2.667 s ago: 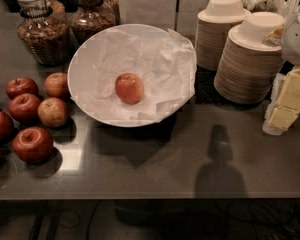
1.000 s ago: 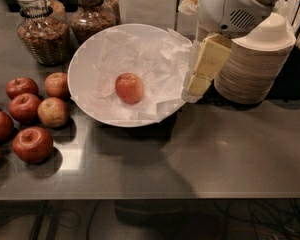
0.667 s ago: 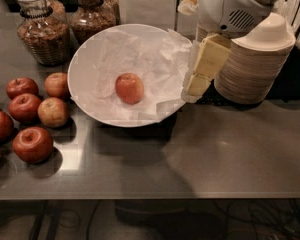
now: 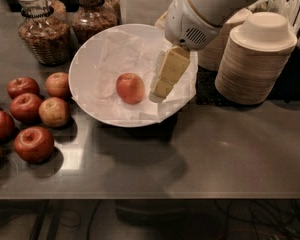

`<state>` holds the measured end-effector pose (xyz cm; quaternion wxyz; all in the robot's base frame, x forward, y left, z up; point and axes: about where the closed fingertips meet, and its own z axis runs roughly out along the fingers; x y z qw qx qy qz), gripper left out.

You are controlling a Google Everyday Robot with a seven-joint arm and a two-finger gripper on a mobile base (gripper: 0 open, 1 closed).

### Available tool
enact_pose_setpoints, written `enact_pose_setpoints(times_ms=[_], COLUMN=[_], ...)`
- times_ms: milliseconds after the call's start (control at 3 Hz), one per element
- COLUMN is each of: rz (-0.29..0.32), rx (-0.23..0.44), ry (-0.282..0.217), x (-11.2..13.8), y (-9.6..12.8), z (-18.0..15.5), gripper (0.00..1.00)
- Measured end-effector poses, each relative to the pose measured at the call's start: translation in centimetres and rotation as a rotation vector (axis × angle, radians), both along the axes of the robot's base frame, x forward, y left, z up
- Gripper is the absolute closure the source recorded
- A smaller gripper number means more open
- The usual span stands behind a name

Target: Pick apple from white bowl

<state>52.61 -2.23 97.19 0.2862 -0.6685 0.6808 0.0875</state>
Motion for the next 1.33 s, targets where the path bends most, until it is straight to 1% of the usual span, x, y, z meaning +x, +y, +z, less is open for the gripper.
enact_pose_setpoints(times_ms=[333,667,1000,1333], rz=[0.017,0.041,0.072,0.096], rx=[0.022,0.036,0.049,0.044], ry=[0.058,0.070,0.051,0.032], x=[2.1,3.8,4.9,5.3], y=[2.3,3.5,4.8,5.6], z=[-2.2,-4.5,-5.7,-6.8], gripper=[0.00,0.00,0.00,0.00])
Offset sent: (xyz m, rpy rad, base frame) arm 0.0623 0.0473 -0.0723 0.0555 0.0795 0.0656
